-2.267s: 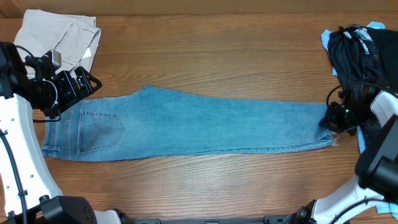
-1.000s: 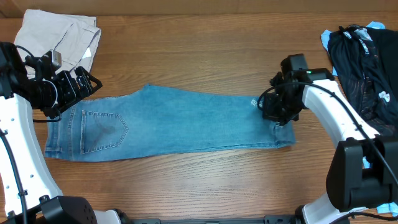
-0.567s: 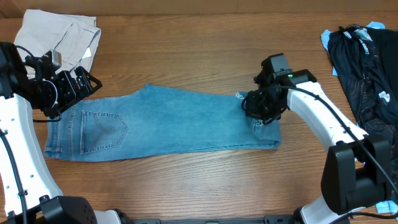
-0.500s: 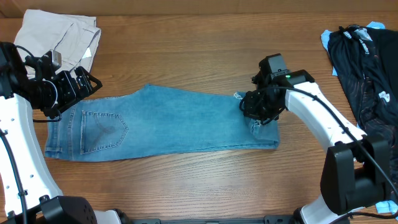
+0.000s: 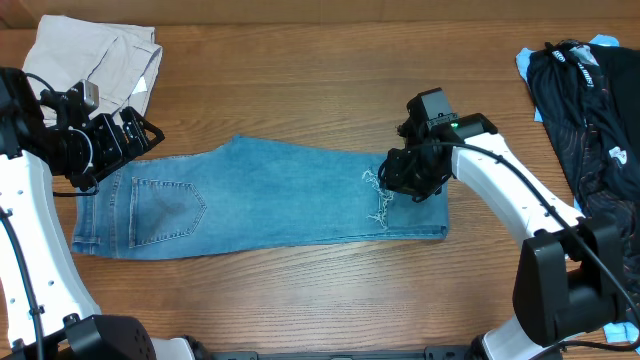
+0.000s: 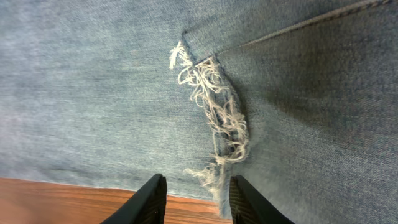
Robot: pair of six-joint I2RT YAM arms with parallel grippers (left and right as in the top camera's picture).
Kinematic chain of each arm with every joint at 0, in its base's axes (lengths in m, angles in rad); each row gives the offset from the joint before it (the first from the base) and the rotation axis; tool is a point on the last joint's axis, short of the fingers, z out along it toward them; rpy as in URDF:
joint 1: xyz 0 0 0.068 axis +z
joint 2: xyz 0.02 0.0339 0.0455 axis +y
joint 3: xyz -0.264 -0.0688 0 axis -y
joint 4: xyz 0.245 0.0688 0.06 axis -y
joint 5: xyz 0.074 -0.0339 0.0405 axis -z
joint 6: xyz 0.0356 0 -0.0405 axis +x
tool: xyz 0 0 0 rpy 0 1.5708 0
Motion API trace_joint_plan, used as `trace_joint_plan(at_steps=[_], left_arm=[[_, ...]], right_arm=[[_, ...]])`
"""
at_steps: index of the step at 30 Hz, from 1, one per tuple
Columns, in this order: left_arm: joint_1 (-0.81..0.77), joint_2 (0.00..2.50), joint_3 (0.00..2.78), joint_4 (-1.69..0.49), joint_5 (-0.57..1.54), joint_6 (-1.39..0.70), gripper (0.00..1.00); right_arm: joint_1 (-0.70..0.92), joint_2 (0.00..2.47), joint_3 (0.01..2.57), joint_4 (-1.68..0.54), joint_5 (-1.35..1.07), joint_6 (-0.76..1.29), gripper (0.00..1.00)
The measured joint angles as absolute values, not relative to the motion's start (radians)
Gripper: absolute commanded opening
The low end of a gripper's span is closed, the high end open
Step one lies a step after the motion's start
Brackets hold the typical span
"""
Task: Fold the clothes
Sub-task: 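Fold the leg hem leftward toward the waist with the right gripper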
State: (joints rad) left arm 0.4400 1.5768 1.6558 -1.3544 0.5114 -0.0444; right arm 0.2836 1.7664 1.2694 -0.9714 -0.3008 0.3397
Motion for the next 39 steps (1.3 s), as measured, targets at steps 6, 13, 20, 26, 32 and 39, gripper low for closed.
trace_joint_plan(at_steps=[6,13,20,26,32,39], left_arm=[[0.44,1.577,1.656,-1.355,0.508,-0.044,1.0],[0.44,1.577,1.656,-1.36,0.492,-0.044,1.0],[0.44,1.577,1.656,-1.361,0.485,-0.044,1.0],[0.44,1.577,1.656,-1.362,0.482,-0.045,1.0],[0.44,1.577,1.656,-1.362,0.482,-0.045,1.0],[0.44,1.577,1.656,-1.362,0.482,-0.045,1.0]], right_arm=[[0.226,1.766,1.36,-1.049,-0.299,0.328,0.4],[0.092,1.761,1.407,-1.208,-0.197,0.257,0.26],[0.065,1.758,1.326,-1.163,-0.149,0.202,0.04],[0.065,1.758,1.197,-1.069,-0.172,0.19,0.04],[0.065,1.757,1.084,-0.933,-0.259,0.185,0.04],[0.074,1.757,0.998,-0.855,-0.318,0.195,0.04]])
